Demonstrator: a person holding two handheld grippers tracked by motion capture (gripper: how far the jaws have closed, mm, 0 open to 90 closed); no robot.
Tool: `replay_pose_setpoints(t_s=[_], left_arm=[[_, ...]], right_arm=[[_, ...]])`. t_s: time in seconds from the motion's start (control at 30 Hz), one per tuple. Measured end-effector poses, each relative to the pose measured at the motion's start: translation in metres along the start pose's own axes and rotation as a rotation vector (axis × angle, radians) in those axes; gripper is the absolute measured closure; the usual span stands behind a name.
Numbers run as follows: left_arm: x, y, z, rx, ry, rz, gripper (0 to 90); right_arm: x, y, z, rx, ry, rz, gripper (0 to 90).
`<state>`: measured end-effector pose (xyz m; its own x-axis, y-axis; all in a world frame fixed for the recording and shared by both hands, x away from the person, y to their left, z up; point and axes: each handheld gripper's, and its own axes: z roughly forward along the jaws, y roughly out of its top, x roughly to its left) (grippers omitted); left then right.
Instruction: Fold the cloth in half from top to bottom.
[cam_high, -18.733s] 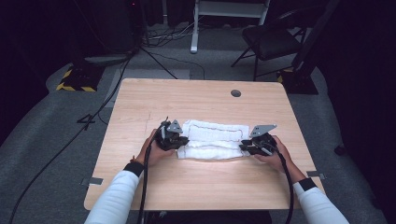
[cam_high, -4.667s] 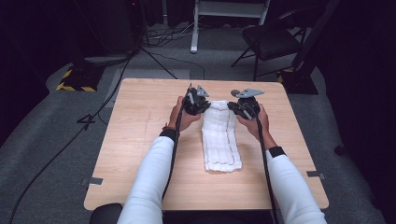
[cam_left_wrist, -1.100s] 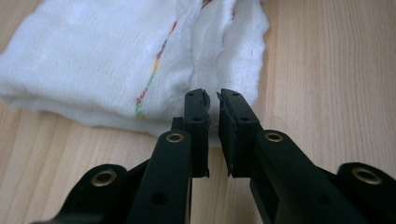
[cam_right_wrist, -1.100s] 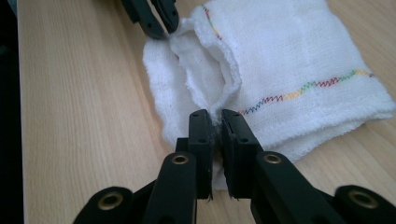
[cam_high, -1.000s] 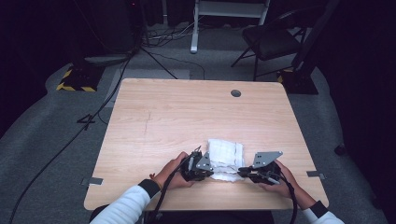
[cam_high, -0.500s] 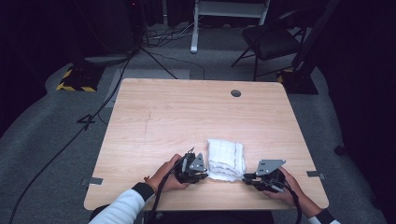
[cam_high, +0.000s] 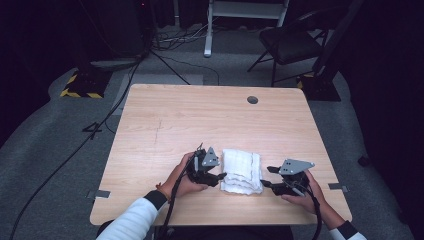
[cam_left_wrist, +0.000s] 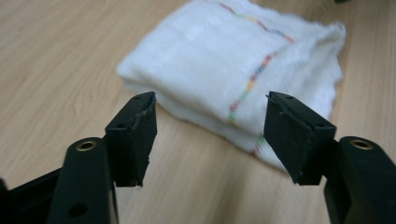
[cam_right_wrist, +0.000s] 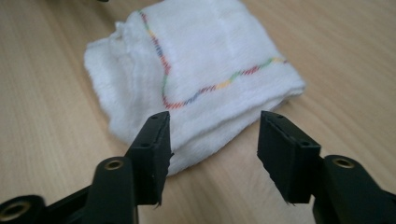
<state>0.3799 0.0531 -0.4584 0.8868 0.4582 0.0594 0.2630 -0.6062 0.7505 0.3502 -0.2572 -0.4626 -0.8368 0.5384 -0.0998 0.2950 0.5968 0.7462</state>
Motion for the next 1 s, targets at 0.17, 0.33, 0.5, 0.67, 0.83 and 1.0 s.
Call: replay_pose_setpoints(t_s=[0.17, 0.33, 0.5, 0.67, 0.83, 1.0], left_arm=[[0.006, 0.014, 0.021, 0.018, 0.017, 0.009, 31.3], [-0.006, 0.011, 0.039, 0.106, -0.005, 0.075, 28.7], [-0.017, 0.002, 0.034, 0.122, 0.010, 0.110, 28.3], [-0.018, -0.008, 0.027, 0.109, -0.020, 0.066, 27.9], [-0.024, -0.019, 0.009, 0.133, -0.017, 0.072, 21.3], [-0.023, -0.035, -0.012, 0.124, -0.007, 0.058, 21.1]], right_arm=[[-0.003, 0.012, 0.017, 0.012, -0.023, -0.003, 37.6], [0.008, 0.012, 0.037, 0.079, 0.015, -0.048, 31.8], [0.012, 0.005, 0.035, 0.087, 0.046, -0.029, 32.1], [0.016, 0.001, 0.032, 0.093, 0.067, -0.028, 32.2], [0.021, 0.001, 0.030, 0.102, 0.061, -0.042, 31.8], [0.024, 0.001, 0.025, 0.110, 0.050, -0.057, 27.6]])
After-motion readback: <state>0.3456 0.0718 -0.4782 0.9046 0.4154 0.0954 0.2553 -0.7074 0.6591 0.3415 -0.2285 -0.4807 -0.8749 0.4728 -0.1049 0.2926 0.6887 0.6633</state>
